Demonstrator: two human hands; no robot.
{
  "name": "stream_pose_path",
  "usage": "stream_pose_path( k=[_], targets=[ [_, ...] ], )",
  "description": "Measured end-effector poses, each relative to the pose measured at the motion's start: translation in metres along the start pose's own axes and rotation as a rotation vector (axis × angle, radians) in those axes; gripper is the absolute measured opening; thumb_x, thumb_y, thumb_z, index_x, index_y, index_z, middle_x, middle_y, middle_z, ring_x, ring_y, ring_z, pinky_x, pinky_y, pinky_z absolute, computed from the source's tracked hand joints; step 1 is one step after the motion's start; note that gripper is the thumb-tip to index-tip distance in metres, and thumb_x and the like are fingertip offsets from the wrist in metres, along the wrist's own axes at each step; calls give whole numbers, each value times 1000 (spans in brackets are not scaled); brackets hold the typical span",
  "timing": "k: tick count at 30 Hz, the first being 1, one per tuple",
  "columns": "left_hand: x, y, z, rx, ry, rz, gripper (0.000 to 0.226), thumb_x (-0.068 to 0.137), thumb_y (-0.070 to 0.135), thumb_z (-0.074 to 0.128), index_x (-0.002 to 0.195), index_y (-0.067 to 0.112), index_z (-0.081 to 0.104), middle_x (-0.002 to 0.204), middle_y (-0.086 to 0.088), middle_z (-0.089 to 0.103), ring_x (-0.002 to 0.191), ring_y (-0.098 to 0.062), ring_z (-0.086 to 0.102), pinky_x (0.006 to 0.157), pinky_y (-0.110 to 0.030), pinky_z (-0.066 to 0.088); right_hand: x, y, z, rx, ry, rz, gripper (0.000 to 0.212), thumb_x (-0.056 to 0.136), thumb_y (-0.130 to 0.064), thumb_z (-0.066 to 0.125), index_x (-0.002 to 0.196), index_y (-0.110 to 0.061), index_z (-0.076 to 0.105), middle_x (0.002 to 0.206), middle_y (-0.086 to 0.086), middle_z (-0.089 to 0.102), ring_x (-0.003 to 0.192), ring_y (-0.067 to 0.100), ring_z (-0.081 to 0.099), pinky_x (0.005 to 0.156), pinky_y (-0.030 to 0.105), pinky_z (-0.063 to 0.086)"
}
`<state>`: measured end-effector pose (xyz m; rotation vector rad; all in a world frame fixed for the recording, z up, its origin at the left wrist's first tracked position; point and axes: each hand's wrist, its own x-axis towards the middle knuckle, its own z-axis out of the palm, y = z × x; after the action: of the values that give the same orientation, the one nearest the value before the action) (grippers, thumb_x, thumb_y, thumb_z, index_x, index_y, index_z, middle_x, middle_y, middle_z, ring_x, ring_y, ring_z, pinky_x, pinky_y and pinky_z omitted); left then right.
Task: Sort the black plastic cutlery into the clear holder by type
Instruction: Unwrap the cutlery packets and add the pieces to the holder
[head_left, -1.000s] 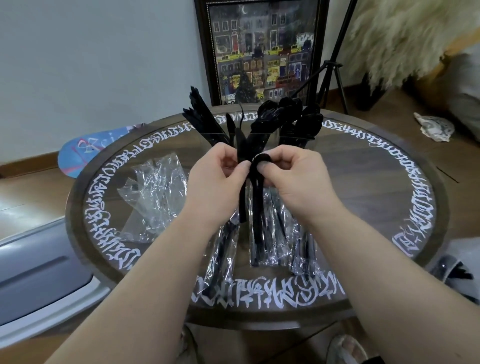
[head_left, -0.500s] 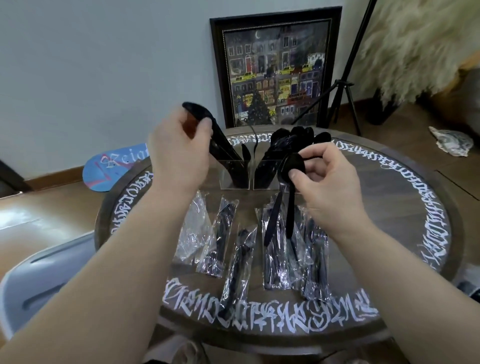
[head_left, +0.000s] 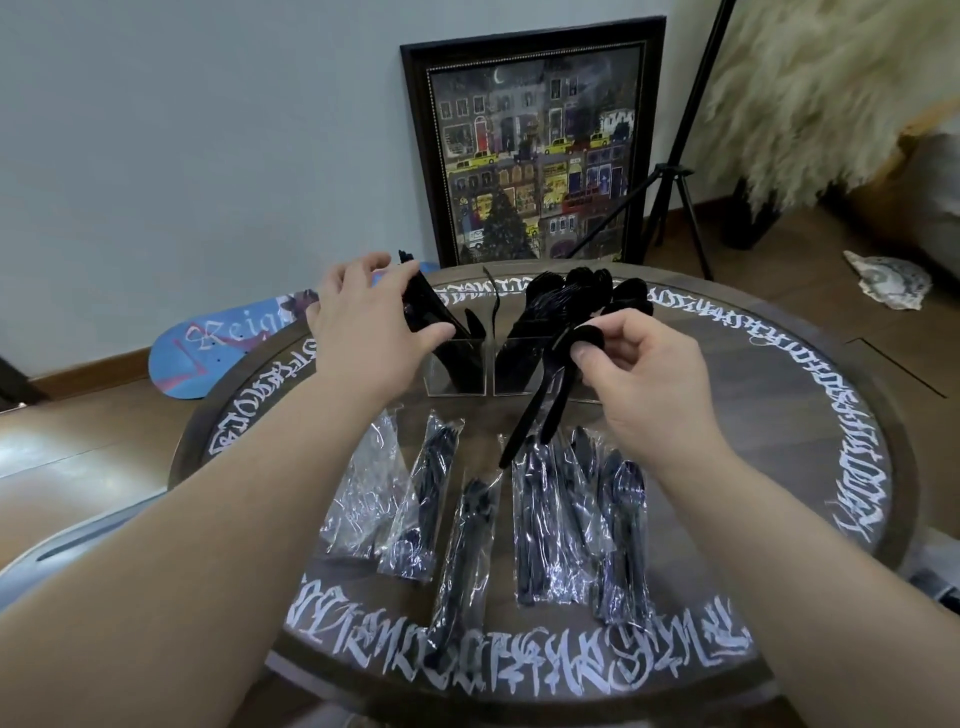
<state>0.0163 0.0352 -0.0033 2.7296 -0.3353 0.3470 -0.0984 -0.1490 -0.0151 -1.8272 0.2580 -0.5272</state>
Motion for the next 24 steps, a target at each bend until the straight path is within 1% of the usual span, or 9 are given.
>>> stream_pose_path(
  k=[2,5,8,12,15,17,19,22,24],
  targets=[
    [-4,0,-2,-33,39,38,65,78,50,69,137,32,47,145,2,38,134,-30,25,107,-51,29,1,1,0,13,-15,-5,28,86,-6,66,75,-32,65,74,-12,69,77,10,66,82,43,56],
    [-17,11,-6,-137,115,255,46,80,48,69,122,31,64,129,7,56,122,-28,40,101,-40,33,2,-1,0,22,-41,-40,28,86,-4,65,77,-30,66,76,-10,69,79,14,67,82,43,56],
    [-31,33,-6,-173,0,440,33,82,44,68,112,30,70,110,12,67,106,-19,51,87,-25,32,4,-2,0,13,-46,-67,29,85,-3,65,77,-31,67,77,-10,70,80,17,67,81,44,55],
    [-40,50,-1,-384,-181,388,22,85,26,70,105,34,72,76,23,64,72,-1,57,69,-13,39,3,-5,-2,4,-91,-99,32,86,-2,64,78,-33,67,78,-12,69,81,13,67,82,40,55],
    [-41,53,1,-476,-178,324,15,86,18,68,92,31,73,72,23,65,67,5,59,67,-5,40,1,-3,-6,-48,-98,-134,31,86,-4,64,82,-35,68,84,-11,71,83,10,67,83,36,55],
    [-39,52,-3,-485,-120,293,14,86,18,67,89,30,73,73,24,64,69,6,60,70,-8,43,1,1,-11,-97,-63,-153,27,87,-8,63,87,-33,71,89,-9,69,84,11,65,83,34,53],
    [-32,50,-13,-490,6,267,13,87,18,64,92,26,73,77,19,64,75,0,63,76,-16,48,2,3,-16,-133,-40,-147,23,89,-10,62,91,-31,72,91,-10,64,80,8,60,79,29,50],
    [-14,49,-34,-455,228,251,13,89,17,62,98,20,72,83,14,63,80,-9,64,73,-12,44,4,0,-21,-115,-4,-123,32,90,-10,60,87,-42,65,87,-13,63,70,0,53,73,20,44],
    [-2,49,-44,-434,326,262,14,88,17,61,98,17,70,85,11,64,81,-11,65,77,-21,48,6,-1,-22,-98,26,-117,35,90,-9,60,85,-43,63,83,-14,63,66,-1,51,70,19,43]
  ],
)
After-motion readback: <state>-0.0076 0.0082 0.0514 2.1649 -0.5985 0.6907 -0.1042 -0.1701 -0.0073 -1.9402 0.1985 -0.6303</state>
